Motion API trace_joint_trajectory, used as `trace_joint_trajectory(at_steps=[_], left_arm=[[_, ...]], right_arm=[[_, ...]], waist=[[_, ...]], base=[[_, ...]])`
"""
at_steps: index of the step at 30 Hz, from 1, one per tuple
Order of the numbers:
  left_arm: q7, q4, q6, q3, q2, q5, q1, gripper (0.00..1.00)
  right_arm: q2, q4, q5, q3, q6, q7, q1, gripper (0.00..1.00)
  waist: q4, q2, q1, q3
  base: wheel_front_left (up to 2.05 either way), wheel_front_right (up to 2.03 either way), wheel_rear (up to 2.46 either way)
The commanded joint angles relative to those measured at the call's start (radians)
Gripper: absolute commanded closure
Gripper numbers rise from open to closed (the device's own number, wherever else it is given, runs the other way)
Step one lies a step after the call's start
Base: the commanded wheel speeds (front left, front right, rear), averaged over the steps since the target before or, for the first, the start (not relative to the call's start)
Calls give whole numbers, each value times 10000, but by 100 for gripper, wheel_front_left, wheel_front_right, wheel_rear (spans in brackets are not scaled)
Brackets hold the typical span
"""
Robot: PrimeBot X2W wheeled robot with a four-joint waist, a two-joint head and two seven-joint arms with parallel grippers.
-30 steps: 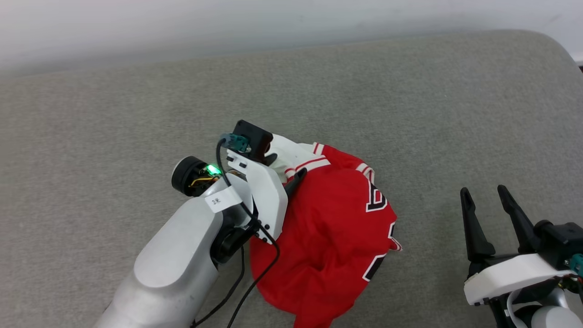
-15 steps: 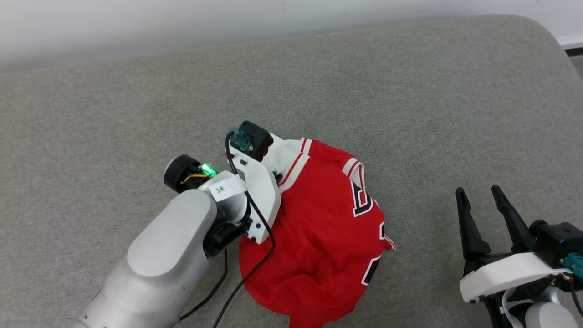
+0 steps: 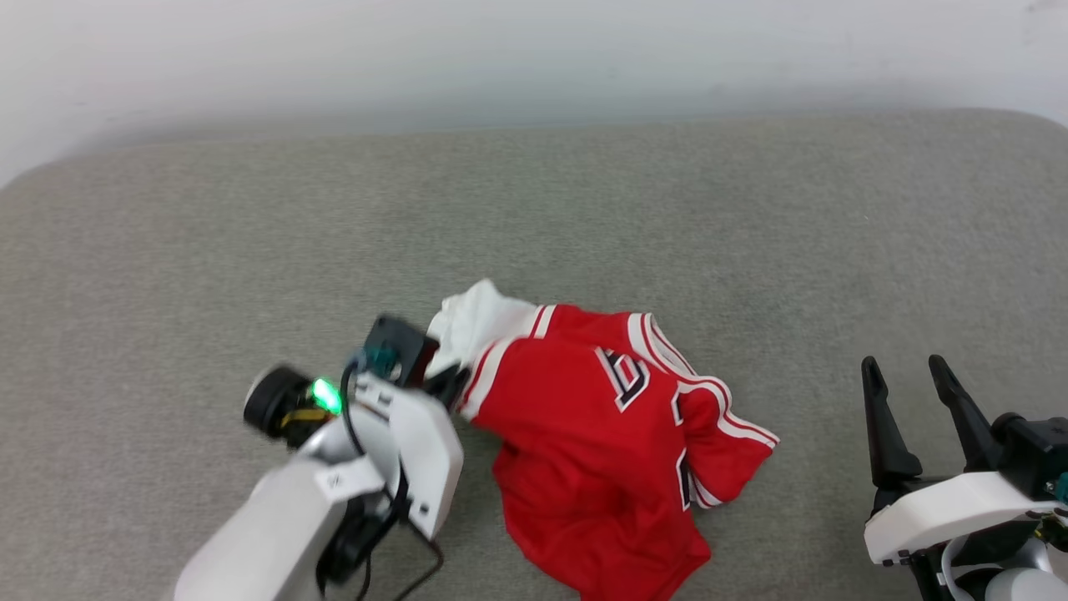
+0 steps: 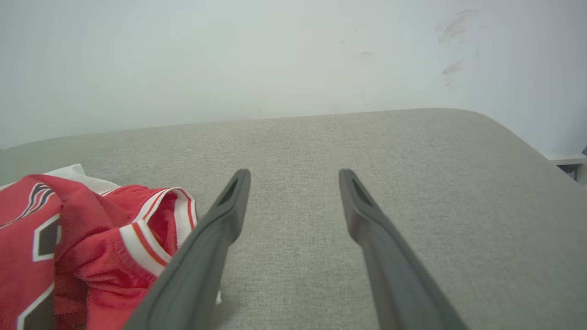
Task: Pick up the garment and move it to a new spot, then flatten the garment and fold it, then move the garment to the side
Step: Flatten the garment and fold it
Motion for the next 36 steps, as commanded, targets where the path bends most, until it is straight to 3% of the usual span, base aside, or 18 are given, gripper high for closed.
trace_joint_trajectory(at_steps=[1, 7, 16, 18, 19, 36], left_arm=[[-39, -202, 181, 17, 160, -56, 508, 100], [-114, -676, 968, 194, 497, -619, 2645, 100], [-574, -474, 1639, 515, 375, -1574, 4858, 98], [-829, -492, 1625, 546, 274, -1649, 5020, 38], [-1025, -527, 1656, 589, 236, -1606, 5027, 0], [-4976, -1491, 2304, 1563, -90, -298, 4253, 0]], right_arm=[[-8, -89, -6, -9, -3, 55, 65, 0], [-6, -321, -106, -95, -3, 276, 239, 0], [-8, -564, -215, -36, -5, 573, 610, 0], [-8, -621, -240, -65, -3, 619, 674, 0], [-8, -645, -255, -72, -3, 667, 735, 0], [-6, -848, -352, -241, -3, 1471, 1383, 0]], waist=[[310, 0, 0, -236], [727, 0, 0, -502], [791, 0, 0, -948], [793, 0, 0, -1063], [787, 0, 0, -1127], [695, 0, 0, -1662]], base=[[0, 0, 0], [0, 0, 0], [0, 0, 0], [0, 0, 0], [0, 0, 0], [0, 0, 0]])
